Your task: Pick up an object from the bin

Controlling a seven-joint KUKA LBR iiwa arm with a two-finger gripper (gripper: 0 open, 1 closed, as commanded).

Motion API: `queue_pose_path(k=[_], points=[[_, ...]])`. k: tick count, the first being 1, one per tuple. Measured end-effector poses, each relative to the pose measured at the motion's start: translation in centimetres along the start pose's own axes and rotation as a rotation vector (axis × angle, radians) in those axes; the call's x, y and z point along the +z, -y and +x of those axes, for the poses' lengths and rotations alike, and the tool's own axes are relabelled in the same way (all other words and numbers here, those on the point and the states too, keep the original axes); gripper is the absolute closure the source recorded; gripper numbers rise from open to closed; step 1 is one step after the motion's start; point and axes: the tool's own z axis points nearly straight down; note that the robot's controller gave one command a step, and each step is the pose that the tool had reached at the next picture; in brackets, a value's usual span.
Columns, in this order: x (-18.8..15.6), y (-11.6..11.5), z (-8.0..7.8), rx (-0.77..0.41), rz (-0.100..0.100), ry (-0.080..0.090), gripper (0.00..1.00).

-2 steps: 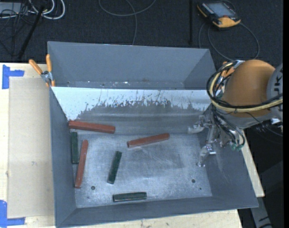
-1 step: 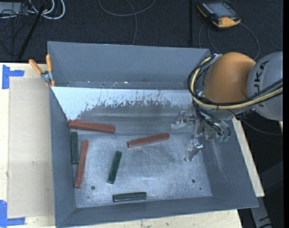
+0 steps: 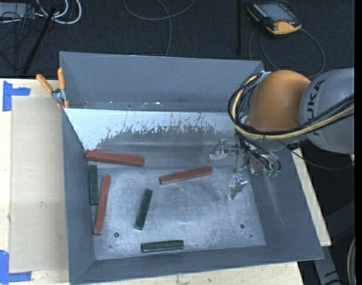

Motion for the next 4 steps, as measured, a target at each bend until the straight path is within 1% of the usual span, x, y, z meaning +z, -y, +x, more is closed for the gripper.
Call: queue_pose_path(k=[1, 2, 3, 4], points=[[3.8, -4.3, -1.4, 0.032, -0.002, -0.007, 1.0], [3.9, -4.3, -1.2, 0.031, -0.002, -0.012, 0.0], [3.9, -4.3, -1.2, 0.031, -0.002, -0.012, 0.0], [4.0, -8.3, -3.5, 0.103, 0.001, 0.01, 1.0]])
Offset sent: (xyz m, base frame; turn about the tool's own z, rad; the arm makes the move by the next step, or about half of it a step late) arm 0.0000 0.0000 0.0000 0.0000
